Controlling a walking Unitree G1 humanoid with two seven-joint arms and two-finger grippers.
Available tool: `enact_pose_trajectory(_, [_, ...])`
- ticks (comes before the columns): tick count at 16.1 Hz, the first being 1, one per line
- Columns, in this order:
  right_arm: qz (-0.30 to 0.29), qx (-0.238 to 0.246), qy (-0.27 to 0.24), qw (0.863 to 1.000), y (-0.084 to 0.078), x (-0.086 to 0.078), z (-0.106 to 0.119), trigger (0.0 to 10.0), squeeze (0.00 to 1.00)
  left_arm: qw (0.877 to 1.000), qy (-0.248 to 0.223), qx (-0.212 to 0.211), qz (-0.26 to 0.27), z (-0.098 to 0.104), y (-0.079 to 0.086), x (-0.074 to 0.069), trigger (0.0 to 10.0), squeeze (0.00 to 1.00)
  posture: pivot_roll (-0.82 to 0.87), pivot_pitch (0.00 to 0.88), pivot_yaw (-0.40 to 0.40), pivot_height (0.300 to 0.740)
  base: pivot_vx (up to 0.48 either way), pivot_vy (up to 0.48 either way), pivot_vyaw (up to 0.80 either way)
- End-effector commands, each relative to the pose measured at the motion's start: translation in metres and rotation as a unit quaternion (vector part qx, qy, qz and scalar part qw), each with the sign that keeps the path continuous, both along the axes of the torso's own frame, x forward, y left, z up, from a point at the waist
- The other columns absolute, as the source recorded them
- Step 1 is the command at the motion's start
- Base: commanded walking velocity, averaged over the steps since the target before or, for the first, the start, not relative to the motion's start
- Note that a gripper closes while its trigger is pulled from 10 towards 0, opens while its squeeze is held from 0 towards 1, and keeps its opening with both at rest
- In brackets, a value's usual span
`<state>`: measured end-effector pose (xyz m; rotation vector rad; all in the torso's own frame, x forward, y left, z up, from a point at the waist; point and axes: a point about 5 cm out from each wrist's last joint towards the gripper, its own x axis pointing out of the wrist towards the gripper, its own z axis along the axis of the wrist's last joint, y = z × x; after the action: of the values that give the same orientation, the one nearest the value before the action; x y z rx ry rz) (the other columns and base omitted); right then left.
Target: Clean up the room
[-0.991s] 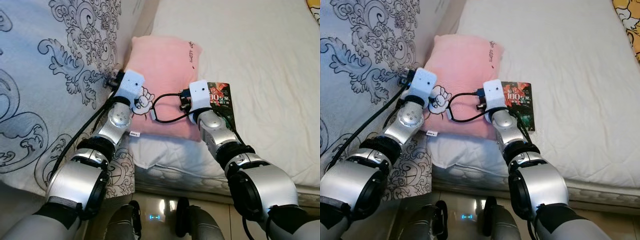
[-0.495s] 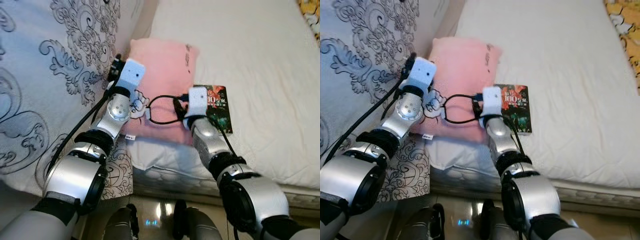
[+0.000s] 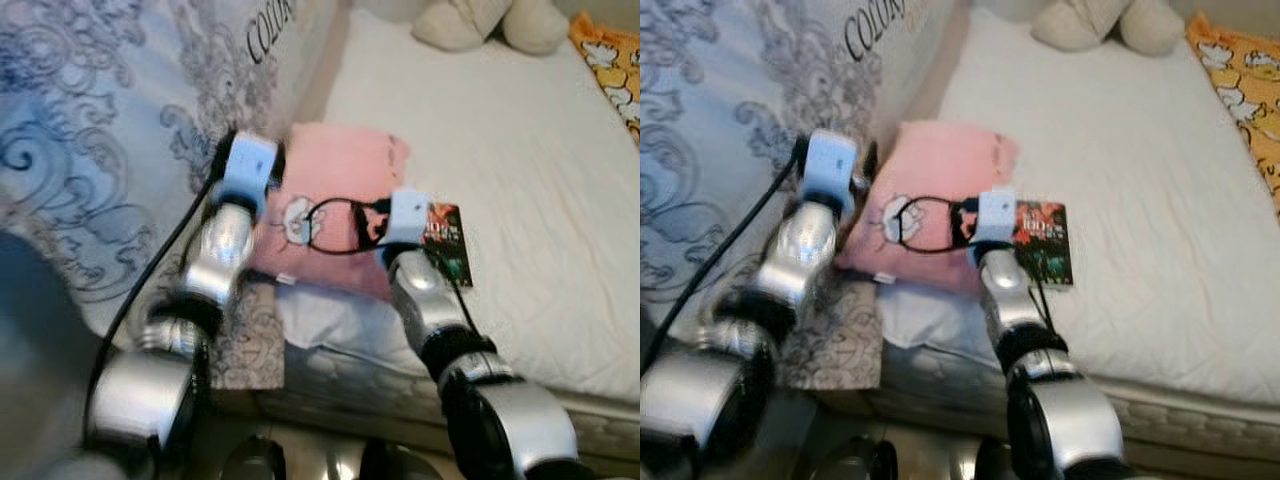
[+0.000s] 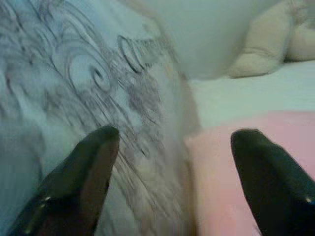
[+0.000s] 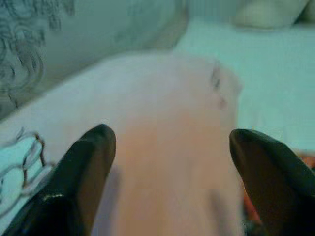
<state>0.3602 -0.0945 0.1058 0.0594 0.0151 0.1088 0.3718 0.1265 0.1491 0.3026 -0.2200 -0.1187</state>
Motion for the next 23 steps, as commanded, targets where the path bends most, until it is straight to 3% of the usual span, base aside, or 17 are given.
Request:
enact_pose_trajectory(1, [-0.018, -0.02, -0.026, 0.999, -0.014, -0.005, 0.0, 10.0, 1.0, 0.999, 0.008, -0.001, -0.031, -0.006, -0.008, -0.008, 10.0, 1.0, 0.06, 0.0, 0.009, 0.74, 0.0, 0.0, 0.0])
enact_pose_trajectory(2, [-0.04, -0.038, -0.047, 0.997, -0.028, -0.017, -0.003, 10.0, 1.0, 0.999, 0.021, -0.006, -0.041, -0.018, -0.007, -0.02, 10.0, 1.0, 0.06, 0.0, 0.007, 0.74, 0.0, 0.0, 0.0])
enact_pose_trajectory(3, [-0.08, -0.073, -0.06, 0.992, -0.056, -0.045, -0.016, 10.0, 1.0, 0.995, 0.088, -0.047, -0.01, -0.048, 0.011, -0.039, 10.0, 0.0, 0.06, 0.0, 0.001, 0.74, 0.0, 0.0, 0.0])
enact_pose_trajectory(4, [-0.091, -0.087, -0.062, 0.99, -0.064, -0.055, -0.02, 10.0, 1.0, 0.992, 0.112, -0.06, -0.001, -0.058, 0.018, -0.046, 10.0, 0.0, 0.05, 0.0, 0.0, 0.74, 0.0, 0.0, 0.0])
enact_pose_trajectory(5, [-0.101, -0.103, -0.037, 0.989, -0.077, -0.073, -0.034, 10.0, 1.0, 0.991, 0.129, -0.042, 0.01, -0.073, 0.029, -0.062, 10.0, 0.0, 0.04, 0.0, -0.002, 0.74, 0.0, -0.341, 0.0])
enact_pose_trajectory(6, [-0.102, -0.124, -0.008, 0.987, -0.088, -0.087, -0.05, 10.0, 1.0, 0.985, 0.153, -0.073, 0.04, -0.087, 0.041, -0.076, 10.0, 0.0, 0.04, 0.0, -0.008, 0.74, 0.0, -0.48, 0.0])
enact_pose_trajectory(7, [-0.098, -0.129, 0.001, 0.987, -0.091, -0.091, -0.055, 10.0, 1.0, 0.983, 0.158, -0.086, 0.048, -0.091, 0.043, -0.079, 10.0, 0.0, 0.04, 0.0, -0.009, 0.74, 0.0, -0.48, 0.0])
enact_pose_trajectory(8, [-0.097, -0.125, 0.015, 0.987, -0.093, -0.092, -0.06, 10.0, 0.0, 0.986, 0.137, -0.088, 0.038, -0.086, 0.039, -0.082, 10.0, 0.0, 0.04, 0.0, -0.011, 0.74, 0.0, -0.469, 0.0])
enact_pose_trajectory(11, [-0.065, -0.118, 0.004, 0.991, -0.074, -0.078, -0.045, 10.0, 0.0, 0.991, 0.106, -0.081, 0.005, -0.069, 0.021, -0.08, 10.0, 0.0, 0.03, 0.0, -0.004, 0.74, 0.0, -0.466, 0.0])
enact_pose_trajectory(16, [-0.046, -0.122, -0.008, 0.991, -0.065, -0.079, -0.04, 10.0, 0.0, 0.989, 0.086, -0.113, 0.027, -0.062, 0.026, -0.084, 10.0, 0.0, 0.02, 0.0, -0.01, 0.74, 0.0, -0.455, 0.0])
enact_pose_trajectory(17, [-0.038, -0.128, -0.027, 0.991, -0.063, -0.083, -0.036, 10.0, 1.0, 0.991, 0.079, -0.111, 0.017, -0.058, 0.024, -0.085, 10.0, 0.0, 0.02, 0.0, -0.01, 0.74, 0.0, -0.442, 0.0])
enact_pose_trajectory(18, [-0.036, -0.123, -0.032, 0.991, -0.062, -0.084, -0.034, 10.0, 1.0, 0.99, 0.08, -0.112, 0.005, -0.056, 0.021, -0.085, 10.0, 0.0, 0.02, 0.0, -0.007, 0.74, 0.0, -0.442, 0.0])
enact_pose_trajectory(19, [-0.041, -0.086, -0.026, 0.995, -0.062, -0.083, -0.033, 10.0, 1.0, 0.99, 0.08, -0.116, -0.025, -0.05, 0.012, -0.082, 10.0, 0.0, 0.02, 0.0, -0.005, 0.74, 0.0, -0.439, 0.0])
enact_pose_trajectory(21, [-0.06, -0.065, -0.019, 0.996, -0.067, -0.082, -0.033, 10.0, 1.0, 0.99, 0.081, -0.111, -0.03, -0.049, 0.009, -0.078, 10.0, 0.0, 0.01, 0.0, 0.003, 0.74, 0.0, -0.441, 0.0])
enact_pose_trajectory(23, [-0.06, -0.081, -0.015, 0.995, -0.069, -0.081, -0.034, 10.0, 1.0, 0.989, 0.095, -0.113, -0.025, -0.055, 0.011, -0.079, 10.0, 0.0, 0.0, 0.0, 0.007, 0.74, 0.0, -0.439, 0.0])
